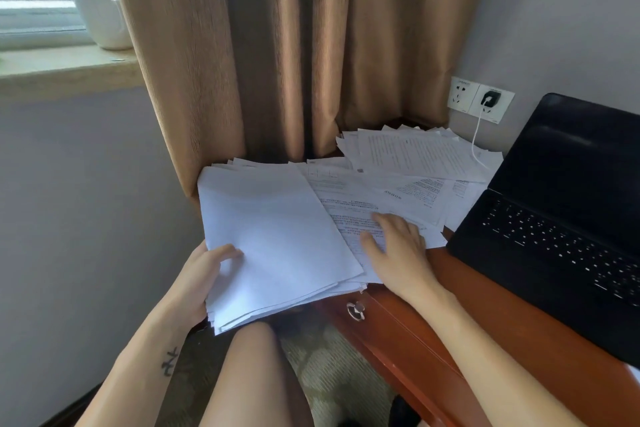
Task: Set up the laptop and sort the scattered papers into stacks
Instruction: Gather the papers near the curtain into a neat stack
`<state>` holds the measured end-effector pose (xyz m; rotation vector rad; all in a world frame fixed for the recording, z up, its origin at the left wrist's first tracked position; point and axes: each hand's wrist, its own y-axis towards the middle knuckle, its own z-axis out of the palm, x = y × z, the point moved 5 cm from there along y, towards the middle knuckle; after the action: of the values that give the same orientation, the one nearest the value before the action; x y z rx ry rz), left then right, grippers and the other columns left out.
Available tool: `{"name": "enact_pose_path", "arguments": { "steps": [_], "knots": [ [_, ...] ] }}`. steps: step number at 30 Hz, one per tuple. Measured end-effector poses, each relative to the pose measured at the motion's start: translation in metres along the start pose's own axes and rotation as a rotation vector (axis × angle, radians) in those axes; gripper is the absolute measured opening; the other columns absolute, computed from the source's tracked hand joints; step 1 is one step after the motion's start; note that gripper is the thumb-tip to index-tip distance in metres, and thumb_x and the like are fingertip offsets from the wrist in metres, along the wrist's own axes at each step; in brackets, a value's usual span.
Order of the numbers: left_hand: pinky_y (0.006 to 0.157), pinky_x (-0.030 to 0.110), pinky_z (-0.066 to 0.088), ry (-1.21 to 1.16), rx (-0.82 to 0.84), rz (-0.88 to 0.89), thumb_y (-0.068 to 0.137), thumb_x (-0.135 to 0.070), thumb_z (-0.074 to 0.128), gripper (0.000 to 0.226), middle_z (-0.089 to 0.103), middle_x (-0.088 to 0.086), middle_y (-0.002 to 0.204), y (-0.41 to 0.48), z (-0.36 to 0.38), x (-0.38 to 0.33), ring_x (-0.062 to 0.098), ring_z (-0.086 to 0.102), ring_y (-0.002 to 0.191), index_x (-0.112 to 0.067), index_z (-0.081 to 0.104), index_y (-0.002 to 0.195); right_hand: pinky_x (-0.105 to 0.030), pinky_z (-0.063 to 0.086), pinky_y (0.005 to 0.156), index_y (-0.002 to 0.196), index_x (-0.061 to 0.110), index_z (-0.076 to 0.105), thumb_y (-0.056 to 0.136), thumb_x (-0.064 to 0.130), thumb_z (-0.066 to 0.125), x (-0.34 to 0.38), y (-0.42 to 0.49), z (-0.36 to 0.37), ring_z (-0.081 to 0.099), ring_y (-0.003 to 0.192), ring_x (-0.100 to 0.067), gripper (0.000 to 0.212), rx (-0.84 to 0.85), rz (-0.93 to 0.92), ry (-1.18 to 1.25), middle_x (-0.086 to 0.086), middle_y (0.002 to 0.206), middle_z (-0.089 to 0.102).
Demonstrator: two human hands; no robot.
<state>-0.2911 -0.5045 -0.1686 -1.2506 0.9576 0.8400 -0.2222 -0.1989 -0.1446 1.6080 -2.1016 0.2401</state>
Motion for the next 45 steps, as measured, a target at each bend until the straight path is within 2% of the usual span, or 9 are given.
{"name": "enact_pose_path", "arguments": {
  "steps": [6, 11, 17, 20, 27, 31, 35, 41, 45],
  "knots": [
    [0.072, 0.039, 0.057, -0.004, -0.01, 0.001, 0.094, -0.005, 0.059, 0.019, 0.076, 0.008, 0.09, -0.008, -0.01, 0.006, 0.029, 0.074, 0.073, -0.016, 0.065, 0.108, -0.04, 0.033, 0.115, 0.153, 0.013, 0.035, 0.099, 0.029, 0.057, -0.004, -0.001, 0.001, 0.037, 0.138, -0.027, 0.06, -0.023, 0.13, 0.203, -0.009, 0.147, 0.043],
    [0.073, 0.041, 0.055, -0.075, 0.009, -0.029, 0.097, -0.015, 0.061, 0.015, 0.077, 0.01, 0.088, -0.01, -0.014, 0.009, 0.032, 0.073, 0.075, -0.014, 0.066, 0.111, -0.016, 0.046, 0.086, 0.147, 0.017, 0.041, 0.1, 0.005, 0.055, 0.001, 0.005, 0.005, 0.058, 0.108, -0.004, 0.05, -0.061, 0.195, 0.601, 0.005, 0.127, 0.058],
    [0.088, 0.046, 0.049, -0.122, 0.0, -0.095, 0.088, -0.03, 0.065, 0.028, 0.075, 0.014, 0.098, -0.006, -0.017, 0.008, 0.036, 0.069, 0.09, -0.012, 0.07, 0.109, -0.007, 0.043, 0.092, 0.139, 0.015, 0.053, 0.1, -0.001, 0.048, 0.031, 0.021, 0.017, 0.058, 0.117, 0.001, 0.042, -0.019, 0.044, 0.647, 0.011, 0.126, 0.063],
    [0.082, 0.043, 0.051, -0.088, -0.027, -0.063, 0.09, -0.017, 0.06, 0.016, 0.074, 0.013, 0.091, -0.003, -0.017, 0.007, 0.035, 0.07, 0.079, -0.011, 0.068, 0.103, -0.004, 0.042, 0.087, 0.135, 0.017, 0.056, 0.101, -0.001, 0.041, 0.051, 0.02, 0.026, 0.058, 0.11, 0.0, 0.042, 0.033, -0.014, 0.612, 0.012, 0.12, 0.063],
    [0.091, 0.054, 0.058, -0.009, -0.035, 0.018, 0.102, -0.011, 0.057, 0.021, 0.08, 0.01, 0.103, 0.0, -0.021, 0.008, 0.037, 0.076, 0.092, -0.017, 0.066, 0.119, -0.033, 0.039, 0.112, 0.136, 0.025, 0.058, 0.101, 0.011, 0.048, 0.024, 0.018, 0.018, 0.046, 0.126, -0.008, 0.039, -0.061, -0.095, 0.324, 0.006, 0.127, 0.06],
    [0.077, 0.043, 0.059, -0.002, -0.062, 0.06, 0.102, -0.011, 0.057, 0.021, 0.08, 0.007, 0.1, -0.002, -0.033, 0.006, 0.029, 0.078, 0.082, -0.02, 0.068, 0.116, -0.037, 0.02, 0.117, 0.153, 0.033, 0.035, 0.092, 0.066, 0.052, 0.001, 0.021, 0.017, 0.023, 0.143, -0.015, 0.071, 0.059, -0.102, -0.096, 0.013, 0.155, 0.036],
    [0.075, 0.042, 0.057, -0.02, -0.085, 0.061, 0.1, -0.01, 0.057, 0.023, 0.08, 0.008, 0.101, -0.003, -0.044, 0.005, 0.029, 0.077, 0.081, -0.02, 0.07, 0.117, -0.037, 0.021, 0.112, 0.153, 0.035, 0.033, 0.083, 0.085, 0.044, -0.004, 0.029, 0.019, 0.022, 0.141, -0.015, 0.087, 0.075, -0.109, -0.169, 0.015, 0.155, 0.031],
    [0.077, 0.043, 0.058, -0.026, -0.1, 0.059, 0.101, -0.01, 0.056, 0.023, 0.08, 0.009, 0.102, -0.006, -0.046, 0.003, 0.031, 0.077, 0.083, -0.022, 0.069, 0.116, -0.035, 0.028, 0.102, 0.147, 0.034, 0.044, 0.092, 0.071, 0.046, -0.006, 0.041, 0.016, 0.033, 0.132, -0.017, 0.066, 0.032, -0.128, -0.209, 0.014, 0.143, 0.043],
    [0.073, 0.041, 0.058, -0.034, -0.097, 0.066, 0.102, -0.009, 0.055, 0.02, 0.08, 0.008, 0.096, -0.009, -0.042, 0.002, 0.029, 0.076, 0.076, -0.021, 0.068, 0.112, -0.037, 0.043, 0.081, 0.122, 0.023, 0.066, 0.098, 0.038, 0.058, -0.007, 0.044, 0.008, 0.055, 0.102, -0.022, 0.029, -0.185, -0.178, -0.153, 0.003, 0.108, 0.064]
  ]
}}
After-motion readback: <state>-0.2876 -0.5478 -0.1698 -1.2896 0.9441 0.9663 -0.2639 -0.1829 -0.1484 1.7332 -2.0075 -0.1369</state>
